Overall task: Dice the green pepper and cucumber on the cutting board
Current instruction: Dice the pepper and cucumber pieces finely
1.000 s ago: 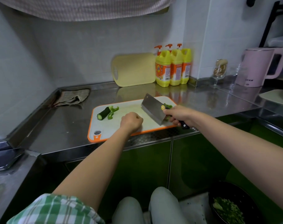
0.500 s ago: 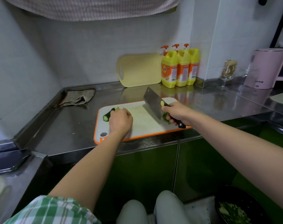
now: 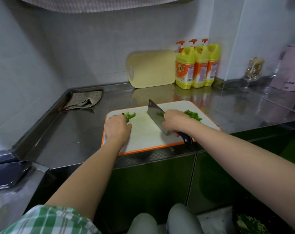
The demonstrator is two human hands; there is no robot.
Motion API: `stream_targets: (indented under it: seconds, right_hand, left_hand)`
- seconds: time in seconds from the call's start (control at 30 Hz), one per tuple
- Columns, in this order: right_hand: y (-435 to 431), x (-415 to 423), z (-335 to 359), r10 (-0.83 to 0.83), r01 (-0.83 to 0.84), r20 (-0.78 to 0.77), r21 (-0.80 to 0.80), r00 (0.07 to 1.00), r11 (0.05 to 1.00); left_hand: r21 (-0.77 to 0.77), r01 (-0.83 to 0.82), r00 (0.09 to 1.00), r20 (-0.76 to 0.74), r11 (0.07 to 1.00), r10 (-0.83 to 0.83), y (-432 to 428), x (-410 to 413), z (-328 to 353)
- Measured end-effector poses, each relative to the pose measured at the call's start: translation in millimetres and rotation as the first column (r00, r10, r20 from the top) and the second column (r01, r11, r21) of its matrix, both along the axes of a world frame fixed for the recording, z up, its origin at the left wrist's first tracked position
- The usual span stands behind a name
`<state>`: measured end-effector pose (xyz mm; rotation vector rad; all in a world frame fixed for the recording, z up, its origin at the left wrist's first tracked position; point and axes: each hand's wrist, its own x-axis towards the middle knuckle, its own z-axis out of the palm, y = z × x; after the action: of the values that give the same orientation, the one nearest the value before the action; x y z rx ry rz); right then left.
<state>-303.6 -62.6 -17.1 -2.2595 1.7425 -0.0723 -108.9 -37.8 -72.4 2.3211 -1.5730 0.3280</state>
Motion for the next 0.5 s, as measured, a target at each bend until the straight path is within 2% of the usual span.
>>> stream_targets:
  seconds: [0.23, 0.37, 0.5]
  right_hand:
    - [0, 0, -1, 0.011, -0.011, 0.012, 0.01, 1.0, 1.0]
    - [-1, -1, -2, -0.001, 0.0, 0.039, 0.016, 0.999, 1.0]
    - [-1, -2, -4, -0.005, 0.004, 0.067, 0.017, 0.998, 1.0]
  left_hand:
    - [-0.028, -0.02, 0.998, -0.052, 0.999, 0.019, -4, -1, -3]
    - [-0.091, 0.103, 0.985, -0.129, 0.991, -0.114, 1, -8, -5]
    - [-0.11, 0.277, 0.93, -0.218, 0.955, -0.295, 9, -22, -6]
